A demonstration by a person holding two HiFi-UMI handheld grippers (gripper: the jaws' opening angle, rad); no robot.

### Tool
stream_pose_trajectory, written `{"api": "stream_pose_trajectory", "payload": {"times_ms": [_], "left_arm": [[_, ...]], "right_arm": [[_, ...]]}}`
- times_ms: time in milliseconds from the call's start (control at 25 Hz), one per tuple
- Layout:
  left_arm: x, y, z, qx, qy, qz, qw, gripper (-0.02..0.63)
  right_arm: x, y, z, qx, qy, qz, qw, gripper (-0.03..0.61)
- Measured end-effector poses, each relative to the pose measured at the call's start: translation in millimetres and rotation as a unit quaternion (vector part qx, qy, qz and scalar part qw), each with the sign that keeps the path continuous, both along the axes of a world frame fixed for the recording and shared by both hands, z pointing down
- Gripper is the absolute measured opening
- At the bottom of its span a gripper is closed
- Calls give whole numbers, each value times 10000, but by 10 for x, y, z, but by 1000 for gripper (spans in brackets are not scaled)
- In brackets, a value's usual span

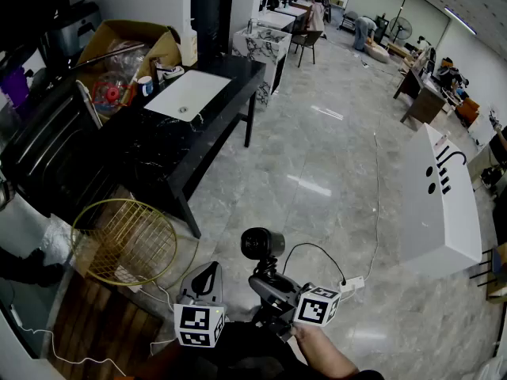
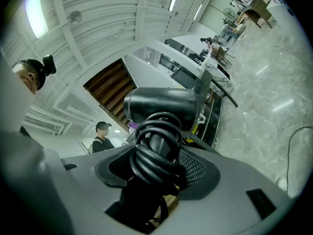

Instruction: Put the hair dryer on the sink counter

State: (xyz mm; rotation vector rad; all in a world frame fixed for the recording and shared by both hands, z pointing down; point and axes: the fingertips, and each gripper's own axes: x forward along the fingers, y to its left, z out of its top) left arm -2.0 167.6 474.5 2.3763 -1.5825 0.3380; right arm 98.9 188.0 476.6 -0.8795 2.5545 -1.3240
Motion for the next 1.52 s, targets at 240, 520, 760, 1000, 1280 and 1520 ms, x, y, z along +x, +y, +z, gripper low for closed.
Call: {"api": "stream_pose_trajectory", "payload": {"times_ms": [240,520,760,1000,1280,1520], "left_arm": [[-83,-12,0,-13,-11,-41,10000,6],[-98,-42,-5,-15,-8,-75,10000,6],[-68,-47,12,-24,4,-59,10000,6],[-29,-79,28,-49,59,-66,9999,6],[157,-226,15,-58,113,-59,9999,6],[368,-439,-22,-66,157,-30,9999,6]], "right_arm": [[-79,-32,-56,41,-82,-17,10000,265],[-52,-89,-71,43,-74,23,10000,265],[8,-121,-132,117,-239,98,9996,265],[61,-165,-139,96,-219,141,9996,265],[218,-300,-169,74,-202,115,9997,265],[411,-510,-251,125,-151,114,9997,265]]}}
